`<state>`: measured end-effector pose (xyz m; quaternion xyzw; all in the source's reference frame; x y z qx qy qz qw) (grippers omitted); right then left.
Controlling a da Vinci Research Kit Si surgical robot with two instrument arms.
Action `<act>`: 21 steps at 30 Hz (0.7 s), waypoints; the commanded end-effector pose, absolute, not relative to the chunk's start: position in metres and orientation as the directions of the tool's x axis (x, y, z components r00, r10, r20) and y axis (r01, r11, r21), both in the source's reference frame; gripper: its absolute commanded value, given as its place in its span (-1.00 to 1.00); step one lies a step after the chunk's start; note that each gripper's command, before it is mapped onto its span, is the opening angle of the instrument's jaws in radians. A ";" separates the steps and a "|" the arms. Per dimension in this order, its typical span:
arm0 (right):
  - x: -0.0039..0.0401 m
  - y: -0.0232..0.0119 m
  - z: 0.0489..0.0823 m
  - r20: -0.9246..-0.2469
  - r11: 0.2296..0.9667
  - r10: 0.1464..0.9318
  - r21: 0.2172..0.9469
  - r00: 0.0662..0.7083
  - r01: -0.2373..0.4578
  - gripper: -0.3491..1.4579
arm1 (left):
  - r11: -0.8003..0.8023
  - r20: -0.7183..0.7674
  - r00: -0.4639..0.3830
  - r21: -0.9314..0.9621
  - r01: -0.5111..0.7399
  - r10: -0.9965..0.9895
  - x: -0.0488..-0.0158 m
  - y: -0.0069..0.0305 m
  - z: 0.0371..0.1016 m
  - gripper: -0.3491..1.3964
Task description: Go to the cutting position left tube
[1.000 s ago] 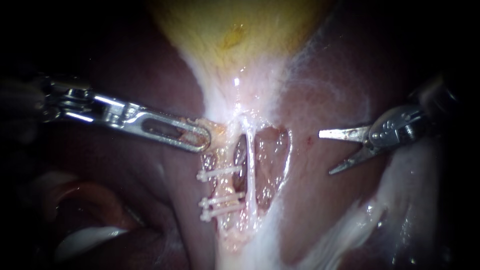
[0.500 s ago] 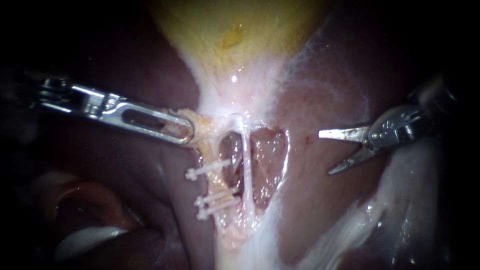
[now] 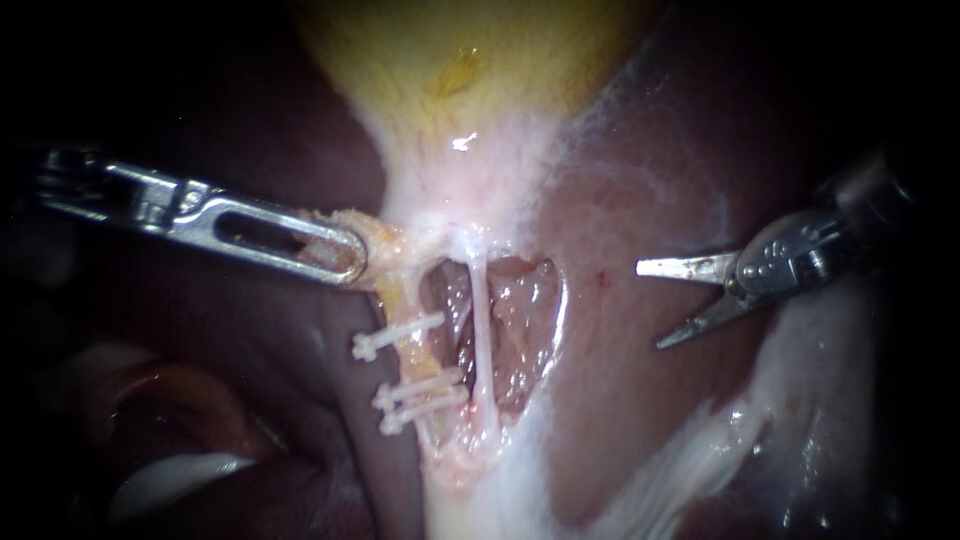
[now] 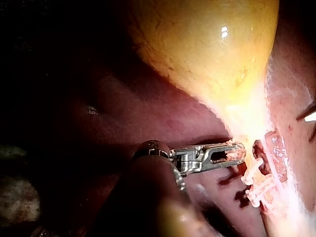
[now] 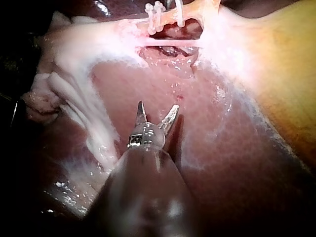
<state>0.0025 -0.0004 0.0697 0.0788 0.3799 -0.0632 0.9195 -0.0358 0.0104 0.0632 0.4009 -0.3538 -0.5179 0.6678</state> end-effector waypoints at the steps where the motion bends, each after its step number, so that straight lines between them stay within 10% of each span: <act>1: 0.0025 -0.0004 0.0697 -0.709 0.980 -0.056 0.097 0.703 0.176 0.99 | 0.143 0.058 0.214 0.902 0.408 -0.975 -0.0357 0.0104 0.0632 -1.00; 6: 0.0027 -0.0004 0.0697 -0.726 0.977 -0.042 0.113 0.686 0.180 0.99 | 0.142 0.058 0.213 0.902 0.408 -0.975 -0.0357 0.0103 0.0631 -1.00; 21: 0.0058 -0.0021 0.0680 -0.728 0.876 0.327 0.472 0.603 0.096 0.93 | 0.142 0.057 0.213 0.902 0.408 -0.975 -0.0357 0.0103 0.0631 -1.00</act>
